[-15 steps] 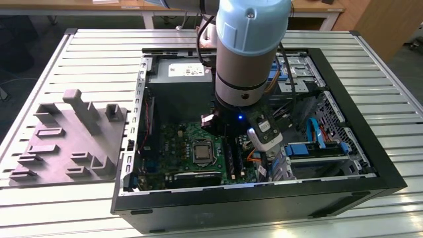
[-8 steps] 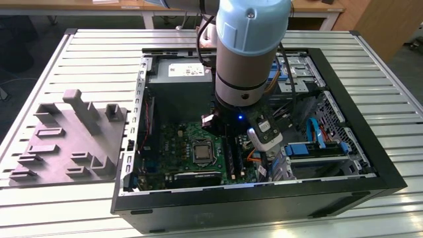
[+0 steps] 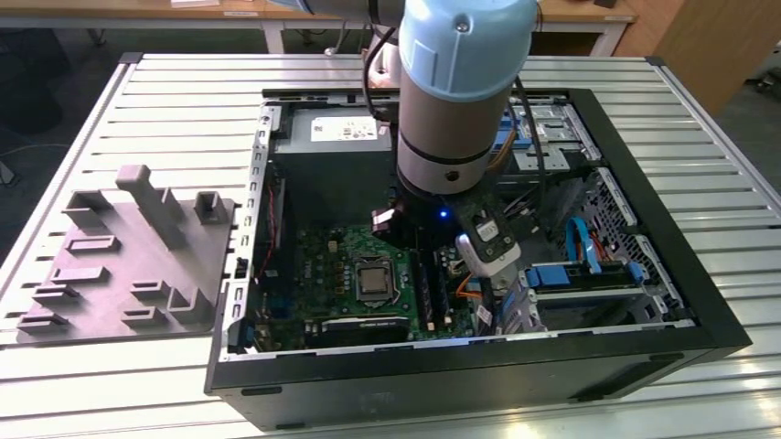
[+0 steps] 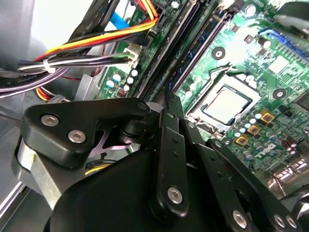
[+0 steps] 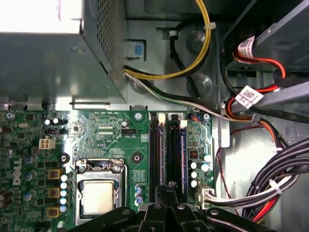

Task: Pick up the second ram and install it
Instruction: 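Press down the second ram until it locks into place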

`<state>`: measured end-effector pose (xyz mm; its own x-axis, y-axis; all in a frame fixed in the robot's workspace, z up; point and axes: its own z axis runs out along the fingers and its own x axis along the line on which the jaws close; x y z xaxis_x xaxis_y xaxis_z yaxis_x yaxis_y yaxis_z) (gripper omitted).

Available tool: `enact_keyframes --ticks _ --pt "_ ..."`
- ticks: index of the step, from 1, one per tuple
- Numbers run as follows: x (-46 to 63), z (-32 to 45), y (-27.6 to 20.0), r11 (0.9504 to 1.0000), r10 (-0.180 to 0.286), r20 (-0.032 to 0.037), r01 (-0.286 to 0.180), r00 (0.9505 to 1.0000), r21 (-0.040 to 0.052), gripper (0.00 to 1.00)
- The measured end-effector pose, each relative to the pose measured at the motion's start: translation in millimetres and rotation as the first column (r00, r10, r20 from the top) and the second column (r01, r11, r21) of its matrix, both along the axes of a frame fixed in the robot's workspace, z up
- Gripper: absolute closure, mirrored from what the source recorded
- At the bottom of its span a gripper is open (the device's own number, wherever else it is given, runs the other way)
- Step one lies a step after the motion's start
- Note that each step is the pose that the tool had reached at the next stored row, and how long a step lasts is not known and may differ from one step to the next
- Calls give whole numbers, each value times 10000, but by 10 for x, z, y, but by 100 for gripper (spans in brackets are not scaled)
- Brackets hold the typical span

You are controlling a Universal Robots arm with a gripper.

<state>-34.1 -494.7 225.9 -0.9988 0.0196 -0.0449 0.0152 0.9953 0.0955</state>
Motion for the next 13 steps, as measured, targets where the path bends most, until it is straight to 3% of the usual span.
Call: enact_keyframes --ticks 13 --pt "-7 0 218 10000 -48 0 48 10000 1 90"
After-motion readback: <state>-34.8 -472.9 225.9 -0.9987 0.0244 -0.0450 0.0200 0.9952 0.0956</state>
